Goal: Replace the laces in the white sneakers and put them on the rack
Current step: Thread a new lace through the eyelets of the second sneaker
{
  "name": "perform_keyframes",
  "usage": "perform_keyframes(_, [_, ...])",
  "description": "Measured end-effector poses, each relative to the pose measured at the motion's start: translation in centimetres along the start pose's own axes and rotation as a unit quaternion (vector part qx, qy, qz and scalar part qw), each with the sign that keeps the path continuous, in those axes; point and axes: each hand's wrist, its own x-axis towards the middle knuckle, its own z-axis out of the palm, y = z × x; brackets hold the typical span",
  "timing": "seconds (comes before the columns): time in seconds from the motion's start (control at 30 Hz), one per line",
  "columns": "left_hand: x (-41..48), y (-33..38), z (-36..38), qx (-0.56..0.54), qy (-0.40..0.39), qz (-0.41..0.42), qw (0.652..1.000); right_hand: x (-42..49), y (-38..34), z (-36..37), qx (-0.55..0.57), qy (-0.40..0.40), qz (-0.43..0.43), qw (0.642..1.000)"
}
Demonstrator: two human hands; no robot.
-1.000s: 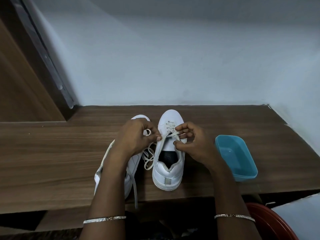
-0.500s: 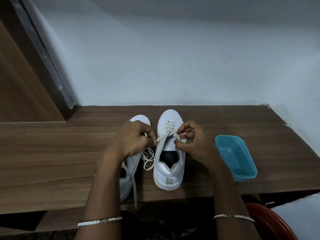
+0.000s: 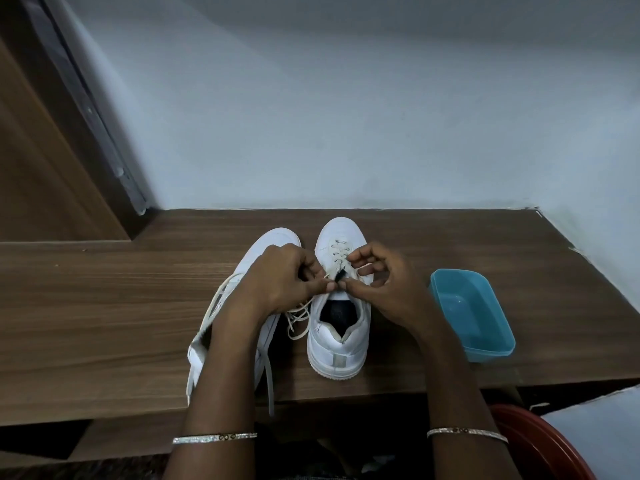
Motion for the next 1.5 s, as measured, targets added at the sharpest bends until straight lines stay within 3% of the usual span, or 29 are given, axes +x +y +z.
perform_keyframes(0.2, [-0.3,-0.2,-0.3,-0.062,-0.011,0.028,0.998,-0.1,-0.3,0.0,-0.003,-0.013,-0.003,1.000])
perform_keyframes(0.37, [-0.7,0.1,-0.7,-0.134,-0.056,-0.012,0.989,0.0,0.0,0.1,-0.009,-0.016,0.017,1.000])
perform_keyframes(0.6, [-0.8,0.4,-0.7,-0.088,-0.033,-0.016,0.995,0.1,0.3,0.0,0.002,-0.023,0.024,0.999])
perform_keyframes(0.8, [0.4,0.0,0.2,0.010,0.115,0.005,0.993,-0.3,0.0,-0.4,0.033,-0.010,0.030,0.999])
perform_keyframes(1.03, [0.7,-0.7,1.4,0.060,0.065,0.005,0.996,0.0,0.0,0.3,-0.003,-0.003,0.018,1.000])
perform_keyframes(1.33, [0.5,-0.2,1.1,-0.122,0.073,-0.028,0.989,-0.2,-0.5,0.4,-0.103,0.023,-0.023,0.994])
perform_keyframes(1.5, [0.8,0.0,0.5,-0.314,0.104,-0.029,0.943,-0.3,-0.3,0.2,-0.052,0.031,-0.005,0.998])
